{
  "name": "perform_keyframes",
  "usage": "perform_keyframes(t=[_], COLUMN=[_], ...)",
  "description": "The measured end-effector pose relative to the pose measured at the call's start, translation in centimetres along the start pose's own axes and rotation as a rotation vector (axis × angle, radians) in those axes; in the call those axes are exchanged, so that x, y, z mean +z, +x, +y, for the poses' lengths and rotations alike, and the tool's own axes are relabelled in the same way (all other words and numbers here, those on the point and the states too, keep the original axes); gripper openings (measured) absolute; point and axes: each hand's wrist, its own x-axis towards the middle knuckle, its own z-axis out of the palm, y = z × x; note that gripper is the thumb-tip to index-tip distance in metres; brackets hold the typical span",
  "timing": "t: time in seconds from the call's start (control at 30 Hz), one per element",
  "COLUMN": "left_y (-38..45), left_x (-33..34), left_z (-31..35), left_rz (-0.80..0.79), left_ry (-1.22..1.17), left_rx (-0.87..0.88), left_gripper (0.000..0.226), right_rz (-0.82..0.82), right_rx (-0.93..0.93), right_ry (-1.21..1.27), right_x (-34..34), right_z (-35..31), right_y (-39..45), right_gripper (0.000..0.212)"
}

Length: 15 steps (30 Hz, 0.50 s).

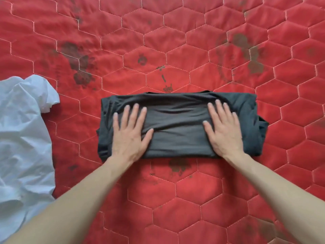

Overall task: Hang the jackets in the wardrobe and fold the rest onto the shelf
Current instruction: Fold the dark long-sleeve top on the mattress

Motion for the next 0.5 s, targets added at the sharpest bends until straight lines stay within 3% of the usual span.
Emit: perform_keyframes(t=[0.23,0.37,0.5], left_y=[-0.5,-1.5,-3.9], left_x=[-0.5,-1.5,-0.6], left_z=[-2.7,-1.9,1.1], left_rz=[-0.015,-0.047,0.002], left_ry=[-0.166,-0.081,-0.009], left_rx=[-0.248,-0.222,-0.037], left_gripper=[0.084,0.082,0.076], right_rz=[0.014,-0.017,0.034], right_rx=[0.321,0.33,0.595], right_ry=[0.104,0.137,0.253], right_x=[-0.9,-1.7,-1.6], right_z=[6.4,6.2,5.8], right_y=[-1.2,-1.3,-3.7], right_gripper=[0.069,0.068,0.073])
